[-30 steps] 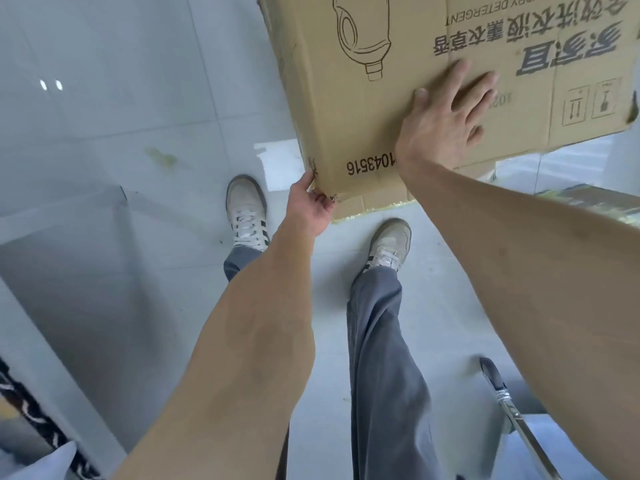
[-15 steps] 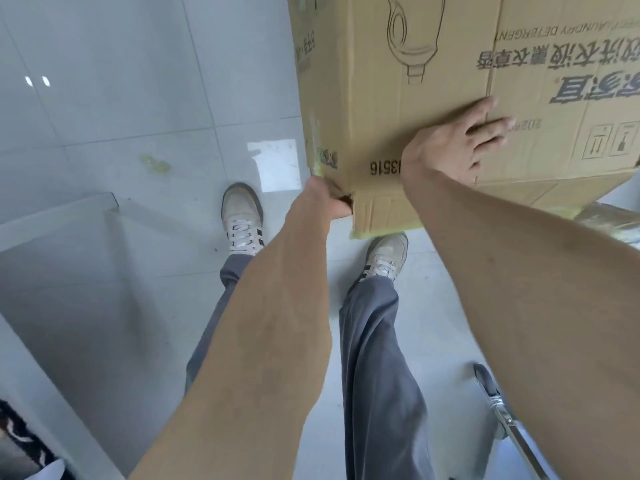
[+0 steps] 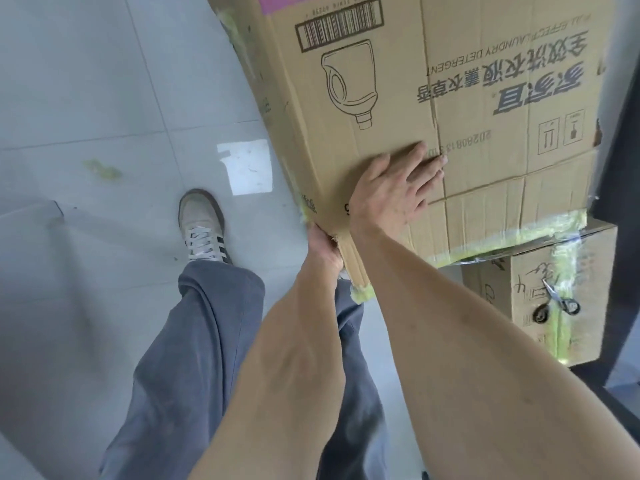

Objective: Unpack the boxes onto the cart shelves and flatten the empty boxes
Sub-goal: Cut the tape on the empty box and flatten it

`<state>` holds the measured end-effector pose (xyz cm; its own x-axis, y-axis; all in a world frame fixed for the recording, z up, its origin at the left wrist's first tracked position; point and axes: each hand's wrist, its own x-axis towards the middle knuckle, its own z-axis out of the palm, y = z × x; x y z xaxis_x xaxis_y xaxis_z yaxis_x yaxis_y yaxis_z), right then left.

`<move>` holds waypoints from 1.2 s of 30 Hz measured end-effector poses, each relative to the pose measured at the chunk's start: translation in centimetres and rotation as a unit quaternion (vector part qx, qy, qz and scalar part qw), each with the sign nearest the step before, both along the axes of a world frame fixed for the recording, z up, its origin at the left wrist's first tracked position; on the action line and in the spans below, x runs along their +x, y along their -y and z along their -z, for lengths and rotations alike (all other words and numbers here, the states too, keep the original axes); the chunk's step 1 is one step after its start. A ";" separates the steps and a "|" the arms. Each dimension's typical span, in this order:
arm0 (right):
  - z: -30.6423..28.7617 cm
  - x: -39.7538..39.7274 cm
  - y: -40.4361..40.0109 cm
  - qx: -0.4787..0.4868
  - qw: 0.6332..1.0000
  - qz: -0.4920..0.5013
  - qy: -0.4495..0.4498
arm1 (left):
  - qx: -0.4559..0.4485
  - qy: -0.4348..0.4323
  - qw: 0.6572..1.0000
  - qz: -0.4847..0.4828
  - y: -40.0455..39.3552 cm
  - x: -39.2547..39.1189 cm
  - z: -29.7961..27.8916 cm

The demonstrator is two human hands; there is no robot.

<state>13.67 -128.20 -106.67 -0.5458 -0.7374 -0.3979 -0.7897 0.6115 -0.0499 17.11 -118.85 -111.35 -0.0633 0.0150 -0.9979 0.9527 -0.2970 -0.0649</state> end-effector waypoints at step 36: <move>-4.2 2.7 -3.0 0.252 0.946 -0.175 0.104 | -0.017 0.609 0.373 0.700 18.7 13.3 -6.6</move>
<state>16.39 -125.22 -102.52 -0.1743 -0.5465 -0.8191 -0.9534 0.3017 0.0016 30.44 -137.53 -104.78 0.4834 -0.8310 -0.2752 -0.8202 -0.5399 0.1894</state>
